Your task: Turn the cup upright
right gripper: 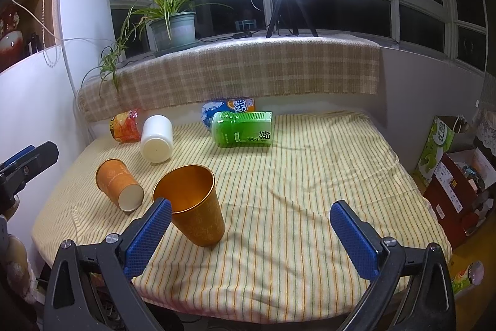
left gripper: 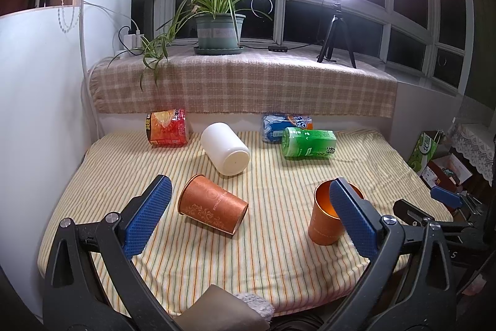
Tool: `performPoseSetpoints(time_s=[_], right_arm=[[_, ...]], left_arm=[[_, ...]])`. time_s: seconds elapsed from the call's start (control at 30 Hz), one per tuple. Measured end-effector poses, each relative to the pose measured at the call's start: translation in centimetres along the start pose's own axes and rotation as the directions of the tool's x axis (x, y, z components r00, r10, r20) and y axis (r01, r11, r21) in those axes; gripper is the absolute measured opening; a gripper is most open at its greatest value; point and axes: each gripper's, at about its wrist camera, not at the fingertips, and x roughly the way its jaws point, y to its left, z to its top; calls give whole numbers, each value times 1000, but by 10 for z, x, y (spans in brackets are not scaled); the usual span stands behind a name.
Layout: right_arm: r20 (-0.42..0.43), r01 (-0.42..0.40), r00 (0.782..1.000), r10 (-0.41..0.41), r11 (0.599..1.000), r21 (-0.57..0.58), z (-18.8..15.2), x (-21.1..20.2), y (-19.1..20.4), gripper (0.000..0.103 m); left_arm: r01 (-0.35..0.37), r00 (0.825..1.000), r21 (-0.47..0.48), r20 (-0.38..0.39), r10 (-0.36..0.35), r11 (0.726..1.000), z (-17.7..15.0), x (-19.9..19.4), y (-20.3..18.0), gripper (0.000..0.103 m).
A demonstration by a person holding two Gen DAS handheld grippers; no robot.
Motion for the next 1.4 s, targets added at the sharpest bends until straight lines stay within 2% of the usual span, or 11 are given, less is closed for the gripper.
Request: performPoseSetpoints(time_s=[1.4], right_arm=[[-36, -25, 999, 25, 1000, -12, -4, 9, 10, 103]], left_arm=[[-5, 1000, 0, -9, 5, 1000, 1, 4, 7, 103]])
